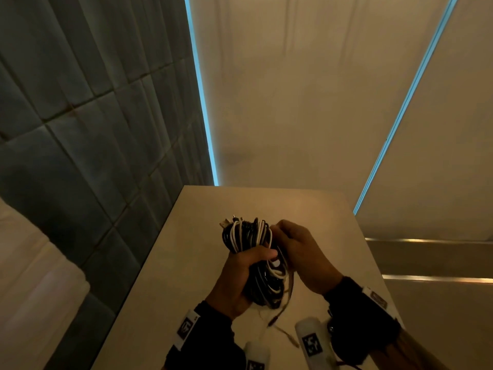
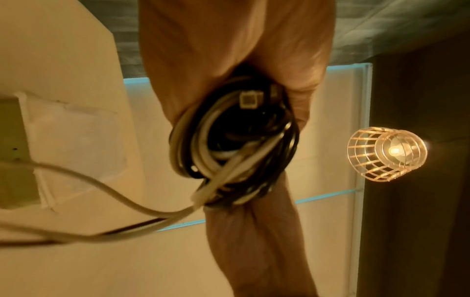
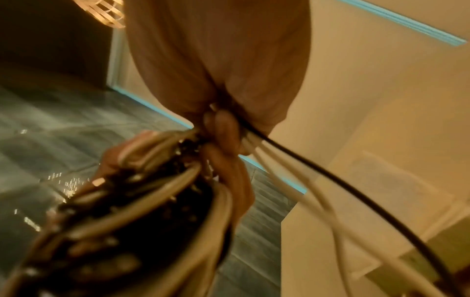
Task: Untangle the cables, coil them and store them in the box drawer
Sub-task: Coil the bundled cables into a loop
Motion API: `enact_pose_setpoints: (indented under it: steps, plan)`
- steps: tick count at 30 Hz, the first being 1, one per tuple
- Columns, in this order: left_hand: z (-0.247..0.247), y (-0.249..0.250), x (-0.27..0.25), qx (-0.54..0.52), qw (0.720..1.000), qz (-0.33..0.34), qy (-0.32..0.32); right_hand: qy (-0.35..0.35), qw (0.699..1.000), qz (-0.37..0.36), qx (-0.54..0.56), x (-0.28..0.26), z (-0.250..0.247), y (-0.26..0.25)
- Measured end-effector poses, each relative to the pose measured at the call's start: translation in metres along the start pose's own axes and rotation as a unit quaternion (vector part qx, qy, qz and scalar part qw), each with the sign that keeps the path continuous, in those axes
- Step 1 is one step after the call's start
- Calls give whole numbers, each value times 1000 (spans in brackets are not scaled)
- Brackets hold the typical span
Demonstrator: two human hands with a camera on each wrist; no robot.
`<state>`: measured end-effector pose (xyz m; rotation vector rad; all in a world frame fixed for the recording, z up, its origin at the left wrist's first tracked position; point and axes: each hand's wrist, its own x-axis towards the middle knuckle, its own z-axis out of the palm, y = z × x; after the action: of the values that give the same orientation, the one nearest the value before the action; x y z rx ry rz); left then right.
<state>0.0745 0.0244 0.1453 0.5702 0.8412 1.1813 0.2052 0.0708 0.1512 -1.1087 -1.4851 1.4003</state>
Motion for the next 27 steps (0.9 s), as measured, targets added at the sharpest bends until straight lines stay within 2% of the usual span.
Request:
enact_pose_setpoints:
  steps: [2, 5, 7, 9, 13, 16, 19, 22, 24, 26, 27]
  plan:
    - [-1, 4, -2, -2, 1000, -27, -16, 2, 998, -44, -41, 0, 0, 1]
    - [-3, 13, -7, 10, 997, -63, -51, -19, 997, -68, -29, 0, -5, -3]
    - [-6, 16, -10, 14, 993, -89, -72, -36, 990, -111, -84, 5, -14, -5]
    - [-9, 16, -10, 16, 990, -109, -84, -78, 979, -122, -145, 9, -28, -11]
    - [-15, 12, -13, 110, 981, -132, -94, -137, 930, -129, -317, 23, -58, -27]
    - [-22, 9, -13, 118, 984, -101, -83, -132, 908, -141, -372, 35, -84, -32]
    - [-30, 12, -6, 23, 996, -57, -71, -102, 904, -120, -398, 38, -101, -22]
    - [-32, 13, 2, -35, 998, -29, -53, -78, 908, -71, -405, 32, -95, -7]
    - [-29, 8, 5, -38, 998, -21, -43, 5, 919, -83, -386, 28, -83, -3]
    - [-25, 1, 11, -59, 998, -19, -24, 128, 927, -125, -328, 20, -63, -10]
    - [-21, -4, 13, -80, 997, -20, -8, 162, 931, -148, -291, 13, -48, -16]
